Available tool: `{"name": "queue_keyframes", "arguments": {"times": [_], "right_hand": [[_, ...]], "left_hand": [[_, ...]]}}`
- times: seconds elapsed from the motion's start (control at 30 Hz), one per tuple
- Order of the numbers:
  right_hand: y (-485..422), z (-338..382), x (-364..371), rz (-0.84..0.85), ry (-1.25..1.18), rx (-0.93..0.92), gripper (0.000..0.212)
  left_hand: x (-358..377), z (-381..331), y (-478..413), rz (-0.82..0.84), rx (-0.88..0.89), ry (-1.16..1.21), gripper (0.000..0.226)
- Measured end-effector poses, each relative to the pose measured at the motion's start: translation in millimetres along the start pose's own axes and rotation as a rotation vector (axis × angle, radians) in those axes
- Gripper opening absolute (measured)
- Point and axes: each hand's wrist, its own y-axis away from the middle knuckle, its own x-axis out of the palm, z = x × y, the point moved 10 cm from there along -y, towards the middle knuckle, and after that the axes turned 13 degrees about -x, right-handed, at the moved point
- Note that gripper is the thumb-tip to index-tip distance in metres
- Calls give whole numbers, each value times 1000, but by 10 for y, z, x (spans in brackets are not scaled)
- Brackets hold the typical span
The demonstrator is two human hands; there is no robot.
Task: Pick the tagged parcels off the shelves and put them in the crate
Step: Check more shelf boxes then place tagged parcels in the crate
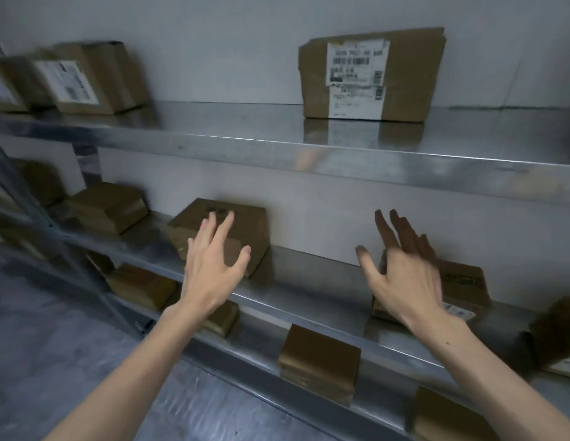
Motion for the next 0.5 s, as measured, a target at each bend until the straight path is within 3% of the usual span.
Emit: {"name": "queue_keyframes", "arguments": {"times": [0.27,0.5], "right_hand": [[-528,911,736,42,118,-24,77],[-999,1632,1321,84,92,73,78]], "left_hand": [[-381,1124,-776,-32,23,-41,72],[-523,1862,-1613,92,50,-28,73]]}}
